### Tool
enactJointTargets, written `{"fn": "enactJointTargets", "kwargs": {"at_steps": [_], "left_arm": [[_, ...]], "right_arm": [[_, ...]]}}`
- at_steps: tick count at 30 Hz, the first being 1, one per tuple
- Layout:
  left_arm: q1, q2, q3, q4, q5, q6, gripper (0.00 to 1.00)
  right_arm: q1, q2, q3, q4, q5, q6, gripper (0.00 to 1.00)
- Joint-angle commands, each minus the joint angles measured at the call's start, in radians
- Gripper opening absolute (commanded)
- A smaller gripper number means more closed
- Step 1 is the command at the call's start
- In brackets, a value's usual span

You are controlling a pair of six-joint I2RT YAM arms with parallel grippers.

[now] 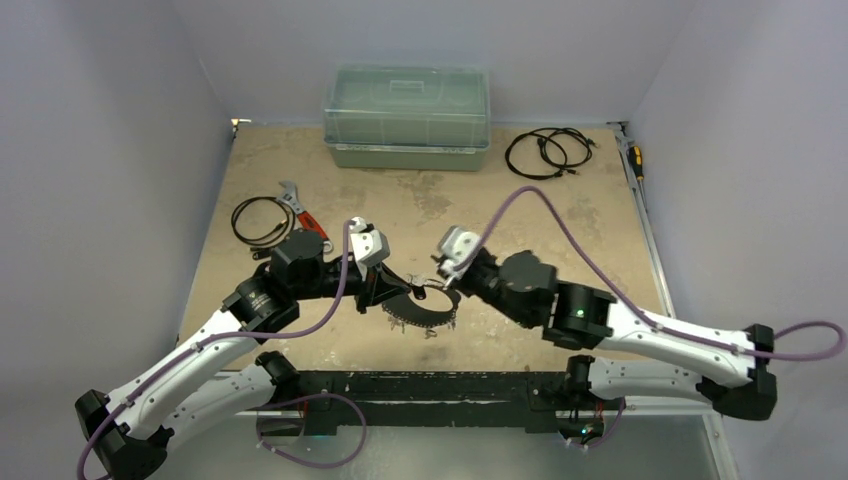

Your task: Put the keys on the keyring

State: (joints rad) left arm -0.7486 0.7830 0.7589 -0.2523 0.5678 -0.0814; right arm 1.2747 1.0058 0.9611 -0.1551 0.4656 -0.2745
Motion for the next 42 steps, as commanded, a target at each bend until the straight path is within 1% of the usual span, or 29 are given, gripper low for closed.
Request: {"fn": "enactJointTargets", "kwargs": {"at_steps": [1,4,7,11,14,19,25,28,38,42], "left_arm": [[-0.006,-0.019,0.012,0.059,0.034,0.024,0.00],[-0.006,-0.021,0.022,0.055,0.047,0.026,0.00],[-0.007,-0.018,0.051,0.026,0.058,0.033,0.00],[-0.010,-0.027,0.093,-0.014,0.079,0.037,0.00],[-0.010,-0.033,0.122,-0.048,0.082,0.046,0.00],[-0.013,-0.036,0.155,-0.087,0.085,0.059,0.00],[-0.013,-0.044,0.168,-0.102,0.074,0.070,0.00],[-0.013,-0.048,0.168,-0.105,0.066,0.075,0.00],[-0.015,-0.056,0.166,-0.097,0.057,0.077,0.00],[-0.015,-0.059,0.165,-0.094,0.050,0.077,0.00]], "right_arm": [[-0.128,-0.171,-0.026,0.106,-0.245,0.066,0.37],[-0.211,-0.232,-0.046,0.109,-0.482,0.077,0.50],[-0.250,-0.220,-0.021,0.074,-0.702,0.082,0.59],[-0.296,-0.144,0.035,0.001,-0.885,0.104,0.74],[-0.321,-0.118,0.036,0.026,-0.978,0.126,0.79],[-0.357,-0.074,0.034,0.063,-1.093,0.145,0.80],[-0.387,-0.008,0.033,0.098,-1.162,0.179,0.81],[-0.391,0.018,0.031,0.108,-1.167,0.189,0.80],[-0.402,0.075,0.009,0.120,-1.144,0.203,0.74],[-0.405,0.080,-0.009,0.140,-1.168,0.217,0.67]]}}
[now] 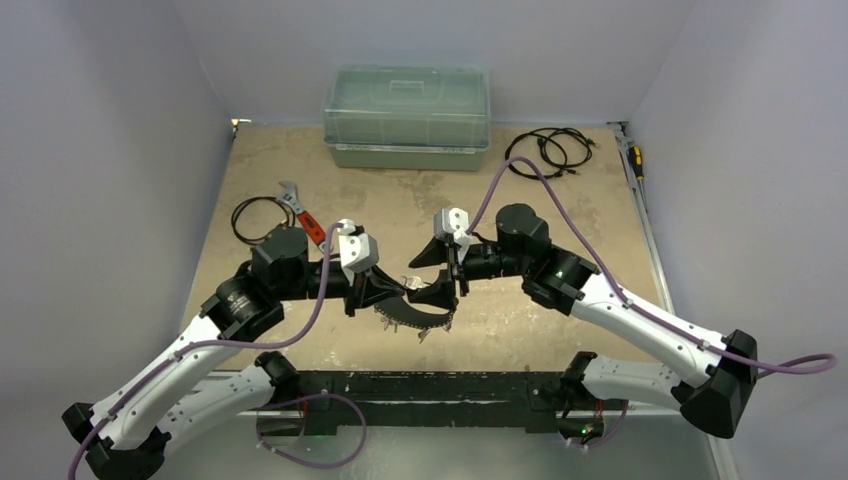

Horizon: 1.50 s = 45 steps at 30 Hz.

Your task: Put the keys on the keyring

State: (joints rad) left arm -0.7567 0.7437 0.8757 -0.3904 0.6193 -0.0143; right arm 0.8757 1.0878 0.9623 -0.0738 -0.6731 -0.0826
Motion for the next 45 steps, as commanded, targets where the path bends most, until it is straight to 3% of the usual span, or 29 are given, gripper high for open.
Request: {"fn": "enactJointTargets", "kwargs": {"at_steps": [1,7,12,14,24,29,40,45], "left_arm": [[-0.006,-0.020,0.047,0.046,-0.003,0.010,0.00],[-0.006,-0.027,0.036,0.061,-0.008,0.010,0.00],[-0.007,-0.029,0.032,0.068,-0.014,0.010,0.00],[-0.006,-0.033,0.030,0.070,-0.018,0.009,0.00],[-0.006,-0.053,0.019,0.079,-0.027,0.010,0.00],[-0.007,-0.078,0.011,0.077,-0.024,0.024,0.18],[-0.006,-0.108,0.017,0.037,-0.063,0.046,0.37],[-0.006,-0.087,0.058,0.024,-0.112,-0.009,0.43]], "right_arm": [[-0.006,0.000,-0.013,0.061,-0.034,0.026,0.65],[-0.006,0.006,-0.036,0.094,-0.051,0.029,0.42],[-0.007,0.015,-0.039,0.116,-0.089,0.024,0.08],[-0.007,0.015,-0.044,0.119,-0.103,0.018,0.00],[-0.007,0.001,-0.053,0.118,-0.139,0.005,0.00],[-0.007,-0.015,-0.048,0.112,-0.140,-0.002,0.00],[-0.007,-0.020,-0.023,0.040,-0.085,-0.049,0.00],[-0.007,-0.018,-0.013,0.011,-0.008,-0.060,0.00]]}}
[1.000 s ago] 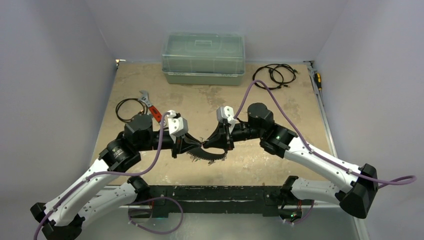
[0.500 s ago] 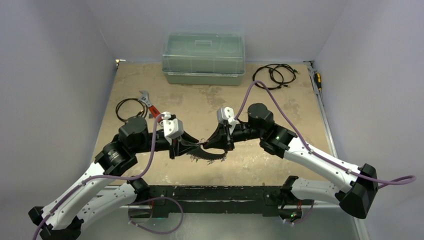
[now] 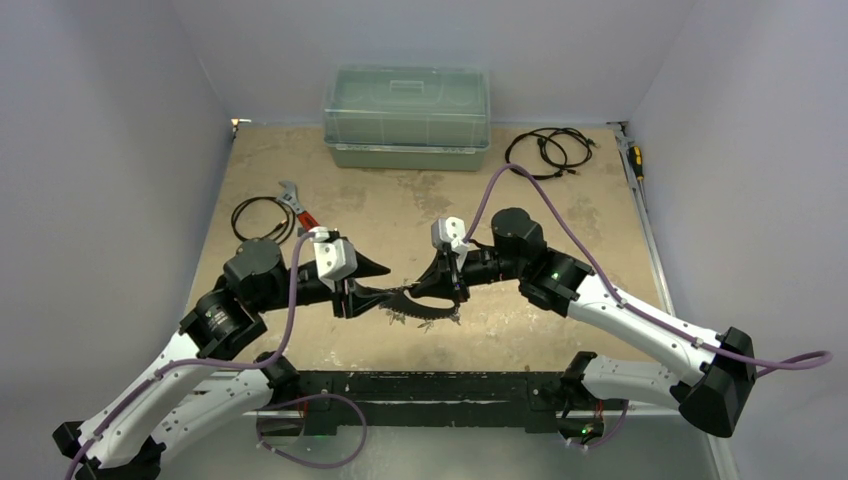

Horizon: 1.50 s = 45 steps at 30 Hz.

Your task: Put the keys on the keyring

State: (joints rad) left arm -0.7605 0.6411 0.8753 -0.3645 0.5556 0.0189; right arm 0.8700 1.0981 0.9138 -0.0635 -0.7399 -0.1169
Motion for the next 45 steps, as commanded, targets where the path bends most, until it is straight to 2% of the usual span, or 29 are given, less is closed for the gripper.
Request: {"fn": "enactJointTargets", "kwargs": {"at_steps": [1,8,20,27,45], "left_arm": [[-0.002,0.027,0.074,-0.015,-0.065,-0.055,0.44],[-0.002,0.179,0.215,-0.193,-0.219,-0.165,0.47],[-0.003,0.322,0.353,-0.301,-0.157,-0.209,0.48],[-0.002,0.371,0.335,-0.294,-0.153,-0.204,0.47],[-0.003,0.428,0.279,-0.257,-0.163,-0.195,0.38]], "right_arm": [[-0.002,-0.030,0.036,-0.001,0.071,-0.028,0.00],[0.000,-0.032,0.048,-0.031,0.154,-0.048,0.00],[0.031,0.002,0.061,-0.073,0.258,-0.082,0.00],[0.040,0.000,0.059,-0.076,0.281,-0.088,0.00],[0.056,0.012,0.059,-0.082,0.311,-0.094,0.00]]}}
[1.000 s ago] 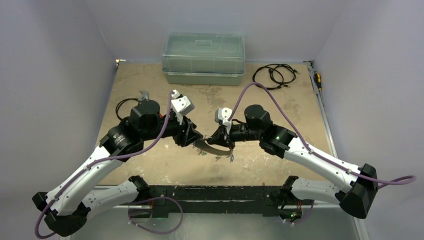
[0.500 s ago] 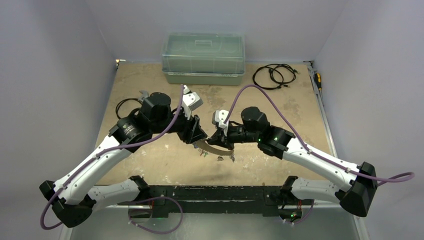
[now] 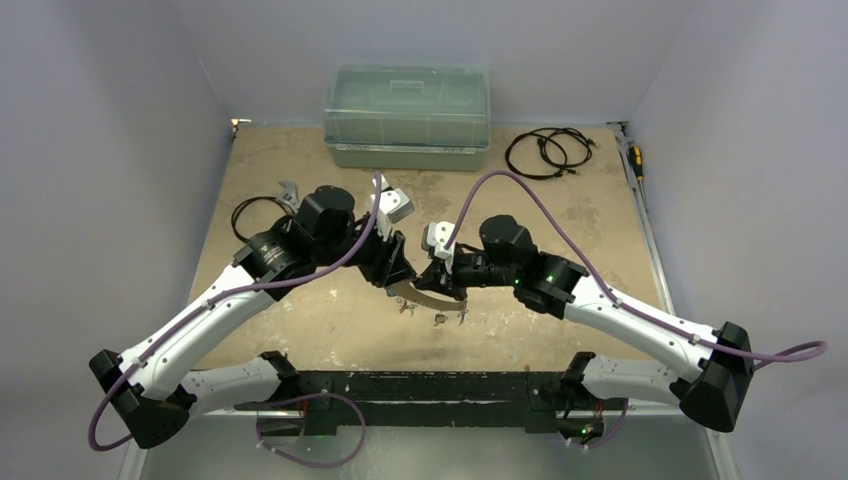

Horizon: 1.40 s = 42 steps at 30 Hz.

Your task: Put the keys on the keyring

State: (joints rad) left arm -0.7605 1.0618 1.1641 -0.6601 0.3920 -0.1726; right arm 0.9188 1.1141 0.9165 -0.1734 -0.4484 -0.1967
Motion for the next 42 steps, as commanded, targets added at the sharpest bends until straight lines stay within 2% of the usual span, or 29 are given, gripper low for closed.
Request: {"fn": "enactJointTargets", "kwargs": {"at_steps": [1,9,16,22,32,37,42], "left_arm": [[-0.002,0.007,-0.012,0.041,0.003,-0.005,0.37],[-0.004,0.017,-0.023,0.038,0.021,-0.006,0.27],[-0.005,0.010,-0.034,0.036,0.028,-0.007,0.00],[-0.006,-0.045,-0.067,0.089,0.024,-0.012,0.00],[-0.005,-0.272,-0.298,0.450,0.035,-0.070,0.00],[-0.005,-0.334,-0.383,0.566,0.020,-0.092,0.00],[-0.006,-0.362,-0.420,0.620,0.000,-0.096,0.00]], "right_arm": [[0.008,-0.004,0.055,0.027,0.021,-0.015,0.00],[0.011,-0.005,0.051,0.027,0.026,-0.016,0.00],[0.012,-0.006,0.050,0.029,0.032,-0.015,0.00],[0.012,-0.014,0.038,0.052,0.051,-0.011,0.00],[0.012,-0.058,-0.004,0.163,0.036,0.044,0.01],[0.012,-0.069,-0.010,0.170,0.016,0.057,0.17],[0.012,-0.078,-0.010,0.195,0.002,0.063,0.47]]}}
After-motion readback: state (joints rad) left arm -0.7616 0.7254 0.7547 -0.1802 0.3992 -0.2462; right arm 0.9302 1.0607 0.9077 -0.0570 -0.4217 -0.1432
